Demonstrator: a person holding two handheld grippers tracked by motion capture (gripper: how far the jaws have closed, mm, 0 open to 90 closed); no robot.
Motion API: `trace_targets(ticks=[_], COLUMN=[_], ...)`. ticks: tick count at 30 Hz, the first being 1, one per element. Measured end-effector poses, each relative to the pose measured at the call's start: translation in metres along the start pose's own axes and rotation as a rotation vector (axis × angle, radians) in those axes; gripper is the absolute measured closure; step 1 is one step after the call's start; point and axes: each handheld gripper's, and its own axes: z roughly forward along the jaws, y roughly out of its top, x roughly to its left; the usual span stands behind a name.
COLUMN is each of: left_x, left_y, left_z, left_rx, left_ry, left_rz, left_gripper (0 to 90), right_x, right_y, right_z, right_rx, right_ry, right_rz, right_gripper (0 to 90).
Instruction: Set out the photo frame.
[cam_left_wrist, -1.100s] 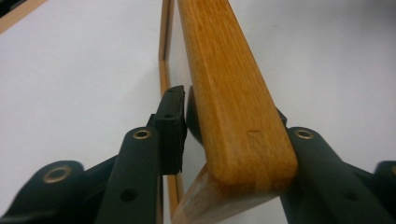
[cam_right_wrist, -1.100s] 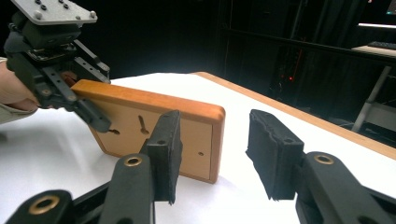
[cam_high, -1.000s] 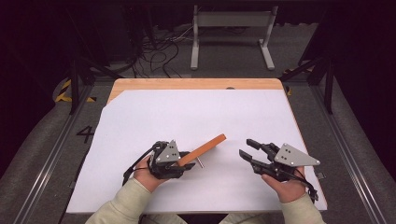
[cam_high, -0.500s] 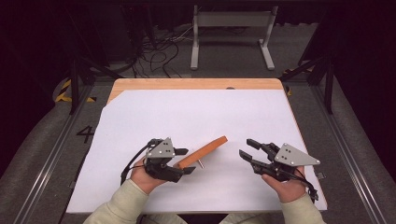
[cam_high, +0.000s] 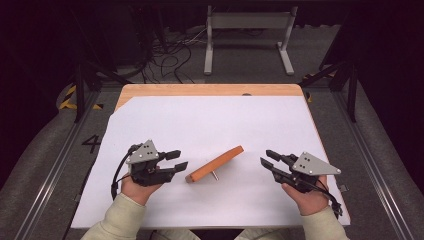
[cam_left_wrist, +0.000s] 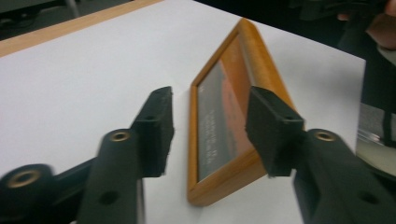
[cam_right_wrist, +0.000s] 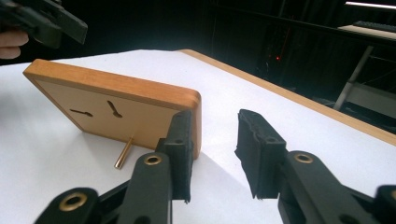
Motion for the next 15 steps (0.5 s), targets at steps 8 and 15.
trace_targets(ticks=[8,15], left_x=[0.006,0.016], left_y=[-0.006,-0.016], left_z=[0.002,0.012], left_rx=[0.073,0.168], left_ry=[0.083,0.101], left_rz=[0.007,-0.020], left_gripper=[77.5,89.6], right_x=[-0.001,-0.001], right_y=[0.000,0.000], right_z=[0.000,0.000], right_rx=[0.017,0.016], right_ry=[-0.001,0.003], right_rz=[-0.003,0.001], right_gripper=[67.7,67.7])
